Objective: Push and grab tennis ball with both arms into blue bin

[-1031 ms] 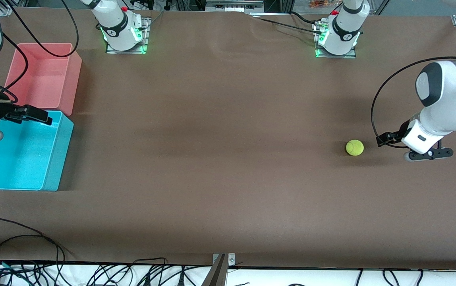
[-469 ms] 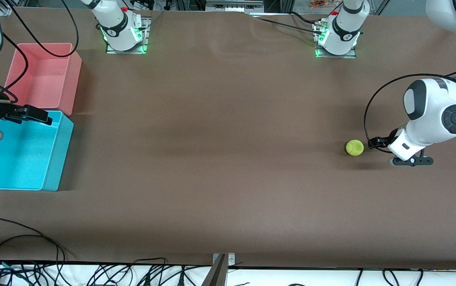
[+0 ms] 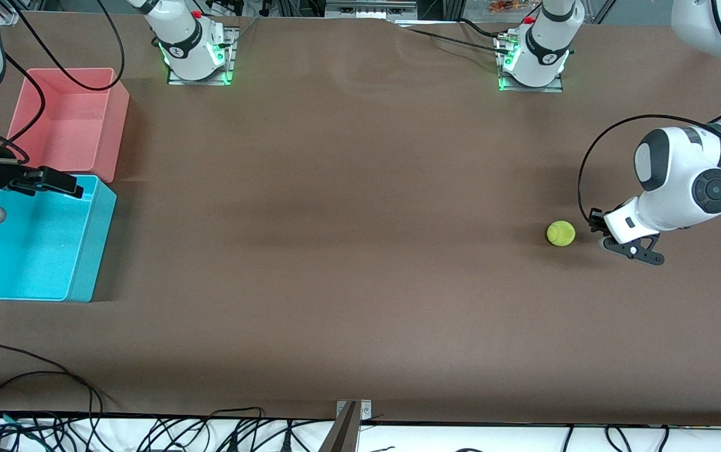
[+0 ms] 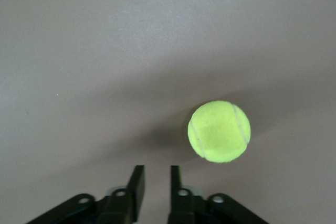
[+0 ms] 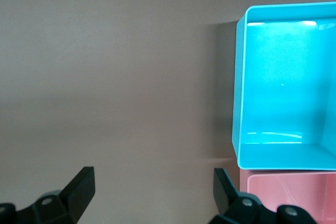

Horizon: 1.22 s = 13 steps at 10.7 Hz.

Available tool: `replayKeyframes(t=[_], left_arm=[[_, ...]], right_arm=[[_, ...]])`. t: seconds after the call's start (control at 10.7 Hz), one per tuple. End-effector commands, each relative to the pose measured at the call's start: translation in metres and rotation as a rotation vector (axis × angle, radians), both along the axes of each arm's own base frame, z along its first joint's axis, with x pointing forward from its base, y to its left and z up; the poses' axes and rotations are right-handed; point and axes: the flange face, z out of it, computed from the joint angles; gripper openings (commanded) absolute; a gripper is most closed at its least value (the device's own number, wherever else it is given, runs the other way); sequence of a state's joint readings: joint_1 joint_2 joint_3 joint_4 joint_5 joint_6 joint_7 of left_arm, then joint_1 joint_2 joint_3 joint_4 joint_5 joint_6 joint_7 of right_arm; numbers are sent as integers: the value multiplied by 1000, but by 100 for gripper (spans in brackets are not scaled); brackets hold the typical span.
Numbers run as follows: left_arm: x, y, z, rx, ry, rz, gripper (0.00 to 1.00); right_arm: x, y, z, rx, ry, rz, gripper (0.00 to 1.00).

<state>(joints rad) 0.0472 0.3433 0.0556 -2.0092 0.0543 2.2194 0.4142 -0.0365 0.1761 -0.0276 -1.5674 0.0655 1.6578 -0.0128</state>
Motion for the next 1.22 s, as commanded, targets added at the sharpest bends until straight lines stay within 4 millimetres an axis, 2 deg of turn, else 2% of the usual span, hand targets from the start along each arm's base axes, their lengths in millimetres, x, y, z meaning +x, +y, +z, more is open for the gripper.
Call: replayKeyframes(t=[0.0, 0.19, 0.38, 0.56, 0.84, 1.12], left_arm=[[-3, 16, 2, -19, -1, -213, 0], [-1, 27, 0, -47, -20, -364, 0], [-1, 26, -2, -101, -26, -508, 0], [-3, 25, -12, -142, -14, -638, 0], [0, 25, -40, -173, -60, -880, 0], [-3, 35, -51, -173, -61, -1021, 0]], right_arm=[[4, -1, 5, 17, -7, -3, 100], [4, -1, 5, 16, -6, -1, 100], [4, 0, 5, 17, -7, -1, 100], [4, 0, 3, 17, -4, 0, 100], [5, 0, 4, 17, -6, -2, 100], [5, 0, 4, 17, -6, -3, 100]])
